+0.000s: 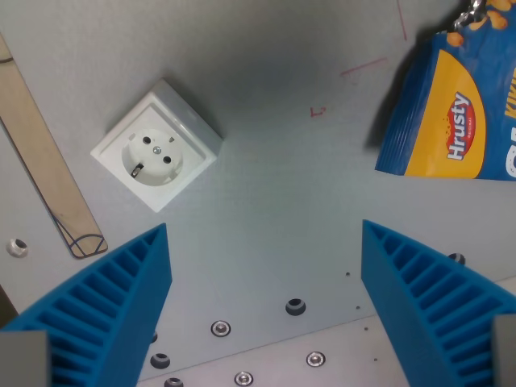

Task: Rotate around base negative y

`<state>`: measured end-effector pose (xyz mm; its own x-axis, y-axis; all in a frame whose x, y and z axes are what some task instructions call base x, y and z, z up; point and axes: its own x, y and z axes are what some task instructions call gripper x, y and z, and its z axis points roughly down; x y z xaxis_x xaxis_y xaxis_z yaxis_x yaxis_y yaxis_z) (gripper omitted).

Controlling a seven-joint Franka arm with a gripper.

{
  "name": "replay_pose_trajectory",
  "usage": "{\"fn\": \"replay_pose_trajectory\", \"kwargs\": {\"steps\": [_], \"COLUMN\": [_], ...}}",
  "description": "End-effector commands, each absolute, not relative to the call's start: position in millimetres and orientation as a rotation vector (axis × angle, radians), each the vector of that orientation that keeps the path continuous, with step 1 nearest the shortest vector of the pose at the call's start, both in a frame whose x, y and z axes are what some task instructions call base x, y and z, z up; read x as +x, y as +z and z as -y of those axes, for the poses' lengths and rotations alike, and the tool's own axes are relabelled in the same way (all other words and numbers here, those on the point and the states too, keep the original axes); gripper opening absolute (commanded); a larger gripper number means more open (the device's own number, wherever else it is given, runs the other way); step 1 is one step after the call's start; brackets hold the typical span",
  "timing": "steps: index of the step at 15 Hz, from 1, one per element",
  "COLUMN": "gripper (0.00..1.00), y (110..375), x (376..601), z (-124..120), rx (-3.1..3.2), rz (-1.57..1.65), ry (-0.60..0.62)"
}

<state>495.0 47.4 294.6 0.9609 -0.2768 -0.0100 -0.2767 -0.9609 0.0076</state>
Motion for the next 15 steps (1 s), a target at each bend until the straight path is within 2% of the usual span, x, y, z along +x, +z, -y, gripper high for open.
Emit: {"fn": "replay_pose_trajectory", "kwargs": {"steps": [1, 15], "gripper": [1.0, 1.0], "y": [296.0, 296.0], "x": [495.1, 495.1], "z": [-47.3, -47.3], "rx": [3.107, 3.119], "rz": [0.439, 0.441], "ry": [0.008, 0.3]}}
